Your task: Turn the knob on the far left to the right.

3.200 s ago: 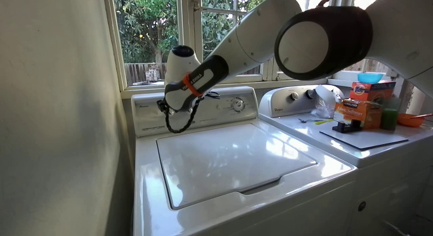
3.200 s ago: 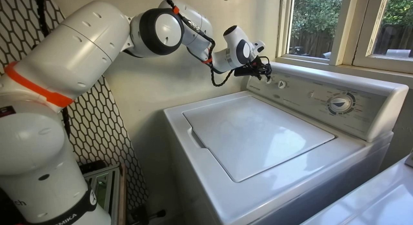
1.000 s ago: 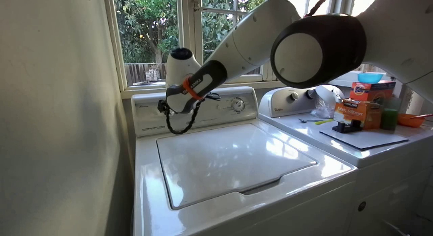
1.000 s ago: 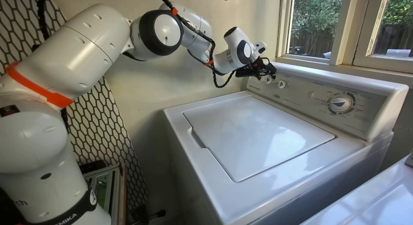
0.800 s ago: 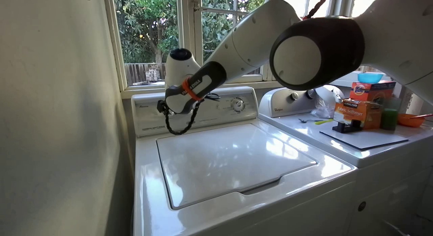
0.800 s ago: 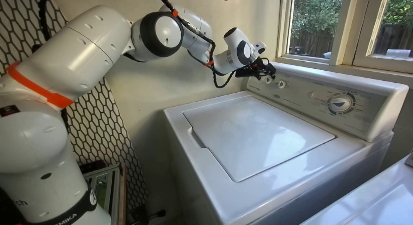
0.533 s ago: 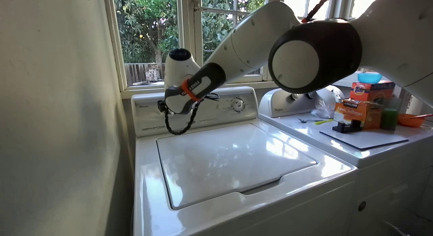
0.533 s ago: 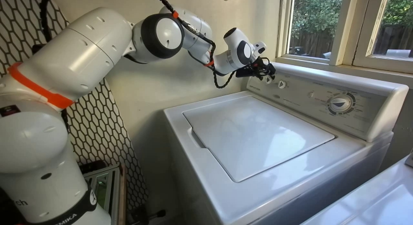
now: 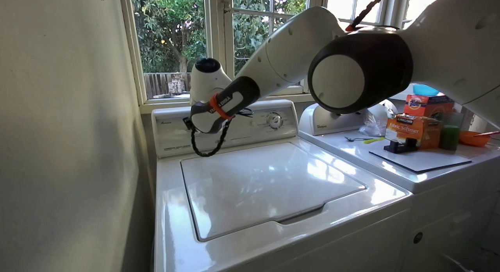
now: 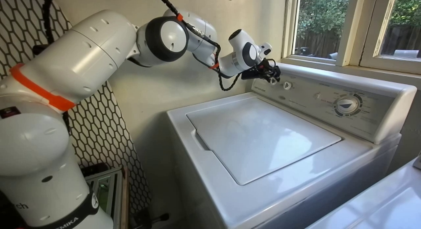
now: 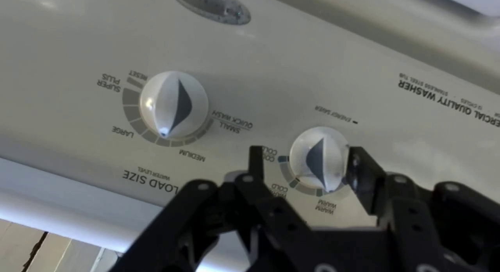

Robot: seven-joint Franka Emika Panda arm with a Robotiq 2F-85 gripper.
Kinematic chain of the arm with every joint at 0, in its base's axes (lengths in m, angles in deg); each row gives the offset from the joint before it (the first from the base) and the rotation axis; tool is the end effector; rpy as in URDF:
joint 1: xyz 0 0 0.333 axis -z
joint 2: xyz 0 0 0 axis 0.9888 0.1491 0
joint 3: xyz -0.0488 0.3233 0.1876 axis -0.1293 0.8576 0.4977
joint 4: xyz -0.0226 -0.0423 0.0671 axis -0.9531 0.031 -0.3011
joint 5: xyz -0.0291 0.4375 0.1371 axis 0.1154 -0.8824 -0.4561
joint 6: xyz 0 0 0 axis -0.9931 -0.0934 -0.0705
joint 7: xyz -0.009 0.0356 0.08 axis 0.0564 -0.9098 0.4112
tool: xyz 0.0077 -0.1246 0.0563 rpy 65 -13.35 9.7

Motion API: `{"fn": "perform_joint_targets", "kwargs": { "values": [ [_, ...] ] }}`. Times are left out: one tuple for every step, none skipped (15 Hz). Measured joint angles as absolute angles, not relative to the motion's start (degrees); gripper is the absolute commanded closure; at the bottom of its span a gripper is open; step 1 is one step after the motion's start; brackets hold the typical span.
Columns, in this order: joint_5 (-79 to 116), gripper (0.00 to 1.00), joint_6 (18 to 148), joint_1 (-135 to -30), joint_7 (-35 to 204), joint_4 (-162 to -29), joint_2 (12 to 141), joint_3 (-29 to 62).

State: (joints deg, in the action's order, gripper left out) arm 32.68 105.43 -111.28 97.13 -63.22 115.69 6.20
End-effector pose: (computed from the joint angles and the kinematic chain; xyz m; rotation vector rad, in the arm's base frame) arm 0.8858 0.3599 0.3211 2.7083 0.5377 1.1644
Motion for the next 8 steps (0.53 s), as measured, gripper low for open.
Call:
{"fn": "perform_joint_targets", "kwargs": {
  "values": [
    [32.7,0.69,105.4,-111.3,97.1,-63.1,115.8,6.2],
    [32.7,0.79,105.4,-111.3,97.1,-63.0,115.9,6.2],
    [32.7,0.87,105.4,-111.3,97.1,-62.9,116.1,6.2],
    [32.7,0.95,105.4,-111.4,97.1,-62.8,116.1,6.3],
    [32.7,0.99,105.4,-111.6,97.2,-62.8,116.1,6.4],
    [32.7,1.0,105.4,-111.8,97.3,-62.8,116.1,6.4],
    [32.7,0.97,105.4,-111.9,97.4,-62.8,116.1,6.3],
    [32.6,0.96,105.4,-111.9,97.5,-62.8,116.1,6.3]
  ]
}}
